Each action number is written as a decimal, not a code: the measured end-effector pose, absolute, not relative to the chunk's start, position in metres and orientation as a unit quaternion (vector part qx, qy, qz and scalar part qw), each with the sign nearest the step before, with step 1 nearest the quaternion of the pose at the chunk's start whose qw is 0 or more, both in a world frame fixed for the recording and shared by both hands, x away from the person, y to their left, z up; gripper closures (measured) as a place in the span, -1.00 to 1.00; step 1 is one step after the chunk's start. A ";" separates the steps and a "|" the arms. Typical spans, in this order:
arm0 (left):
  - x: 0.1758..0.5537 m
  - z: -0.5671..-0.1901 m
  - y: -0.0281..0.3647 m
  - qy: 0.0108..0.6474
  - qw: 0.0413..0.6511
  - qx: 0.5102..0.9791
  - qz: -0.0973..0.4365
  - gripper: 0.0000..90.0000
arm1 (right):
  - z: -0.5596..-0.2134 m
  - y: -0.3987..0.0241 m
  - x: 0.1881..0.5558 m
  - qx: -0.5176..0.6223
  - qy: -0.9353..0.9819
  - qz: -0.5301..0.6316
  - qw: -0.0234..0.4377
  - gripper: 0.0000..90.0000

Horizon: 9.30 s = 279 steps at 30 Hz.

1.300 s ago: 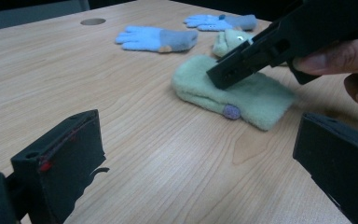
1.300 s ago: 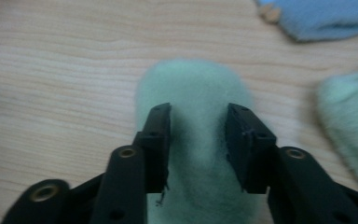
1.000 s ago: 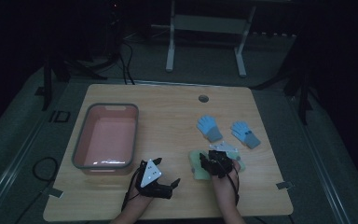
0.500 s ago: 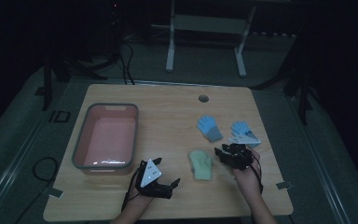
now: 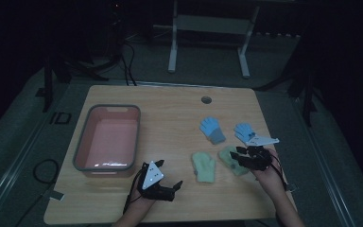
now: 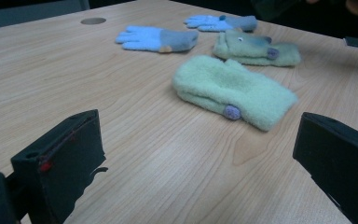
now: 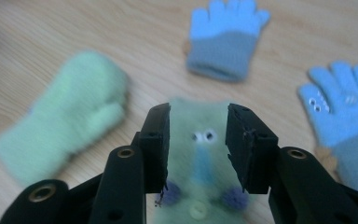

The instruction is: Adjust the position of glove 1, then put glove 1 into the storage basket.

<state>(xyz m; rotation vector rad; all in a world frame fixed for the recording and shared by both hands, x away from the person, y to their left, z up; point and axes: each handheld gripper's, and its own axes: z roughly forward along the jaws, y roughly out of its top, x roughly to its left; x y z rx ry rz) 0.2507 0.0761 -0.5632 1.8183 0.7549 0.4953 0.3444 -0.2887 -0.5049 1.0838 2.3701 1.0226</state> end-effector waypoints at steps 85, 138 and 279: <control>0.250 -0.563 0.074 0.312 0.525 0.763 0.211 -0.96 | -0.513 -0.305 0.304 0.475 0.786 0.335 0.212 0.33; 0.249 -0.563 0.073 0.309 0.522 0.765 0.217 -0.96 | -0.483 -0.173 0.284 0.460 0.779 0.366 0.217 0.90; 0.291 -0.453 0.078 0.076 0.354 0.899 0.247 0.71 | -0.445 -0.105 0.381 0.307 0.847 0.435 0.008 0.64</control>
